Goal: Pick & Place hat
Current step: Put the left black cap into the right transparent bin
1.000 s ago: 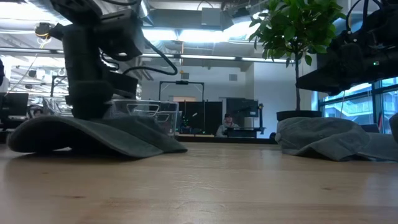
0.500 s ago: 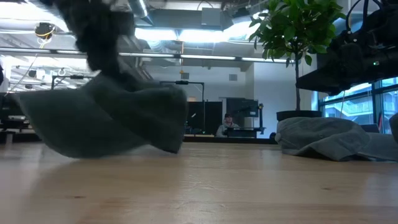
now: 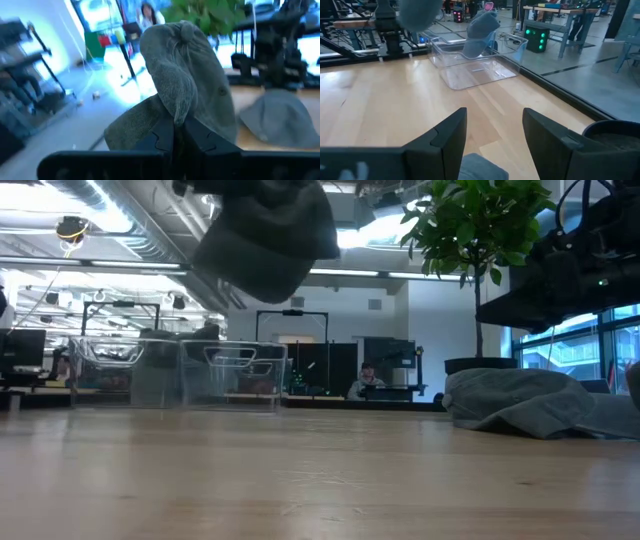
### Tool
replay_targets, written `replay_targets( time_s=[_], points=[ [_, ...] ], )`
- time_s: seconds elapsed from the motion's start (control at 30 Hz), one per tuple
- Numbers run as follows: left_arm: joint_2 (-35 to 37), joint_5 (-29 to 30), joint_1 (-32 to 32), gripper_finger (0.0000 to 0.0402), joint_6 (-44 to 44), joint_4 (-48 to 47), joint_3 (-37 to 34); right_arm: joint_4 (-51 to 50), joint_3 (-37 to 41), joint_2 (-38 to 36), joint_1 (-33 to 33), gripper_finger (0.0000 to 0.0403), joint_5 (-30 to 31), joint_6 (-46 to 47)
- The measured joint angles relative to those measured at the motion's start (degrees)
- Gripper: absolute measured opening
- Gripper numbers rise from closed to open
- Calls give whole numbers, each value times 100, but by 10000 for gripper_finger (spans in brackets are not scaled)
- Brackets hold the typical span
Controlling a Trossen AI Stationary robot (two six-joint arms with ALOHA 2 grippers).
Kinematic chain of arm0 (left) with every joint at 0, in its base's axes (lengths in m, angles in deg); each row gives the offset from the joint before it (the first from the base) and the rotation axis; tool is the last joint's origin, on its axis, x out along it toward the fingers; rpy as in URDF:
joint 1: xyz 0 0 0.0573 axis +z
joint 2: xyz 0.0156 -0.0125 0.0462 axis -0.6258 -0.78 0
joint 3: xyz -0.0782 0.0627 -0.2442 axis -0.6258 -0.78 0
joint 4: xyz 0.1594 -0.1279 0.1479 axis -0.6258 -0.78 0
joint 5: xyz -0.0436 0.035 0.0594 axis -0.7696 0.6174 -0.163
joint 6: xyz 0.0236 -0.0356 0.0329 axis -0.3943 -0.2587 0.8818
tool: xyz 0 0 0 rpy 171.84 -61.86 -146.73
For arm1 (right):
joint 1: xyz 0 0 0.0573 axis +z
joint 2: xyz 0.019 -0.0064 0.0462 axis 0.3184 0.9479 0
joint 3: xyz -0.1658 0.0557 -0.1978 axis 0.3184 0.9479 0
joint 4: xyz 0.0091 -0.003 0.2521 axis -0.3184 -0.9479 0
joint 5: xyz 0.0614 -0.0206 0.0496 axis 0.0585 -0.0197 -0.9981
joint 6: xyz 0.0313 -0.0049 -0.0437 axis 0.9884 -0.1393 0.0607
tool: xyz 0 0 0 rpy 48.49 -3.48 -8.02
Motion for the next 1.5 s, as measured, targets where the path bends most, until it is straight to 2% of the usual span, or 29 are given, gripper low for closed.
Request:
replay_targets(
  time_s=[0.17, 0.37, 0.5, 0.67, 0.8, 0.93, 1.07, 1.33, 1.5],
  points=[
    [75, -952, 1118, 10, 441, 1345, -438, 1, 0, 2, 0, 192, 3, -1],
    [-88, -1794, 2810, 9, 378, 2362, -948, 0, 0, 2, 0, 192, 3, 15],
    [-487, -2375, 3779, 9, 30, 3114, -1258, 0, 0, 1, 0, 192, 18, -7],
    [-1320, -2767, 4504, 9, -214, 3715, -1392, 0, 0, 2, 0, 192, 216, 5],
    [-2035, -3038, 4764, 8, -396, 4330, -1392, 0, 0, 0, 0, 192, 241, 15],
    [-2589, -2875, 4867, 8, -434, 4824, -1392, 0, 0, 2, 0, 192, 241, 15],
    [-2926, -2722, 4887, 9, -442, 4844, -1392, 1, 0, 1, 0, 192, 241, 15],
    [-3153, -2533, 4872, 12, -513, 4744, -1392, 0, 0, 1, 0, 192, 239, 14],
    [-3153, -2514, 4872, 29, -501, 4581, -1392, 0, -2, 2, 0, 192, 241, 15]
  ],
)
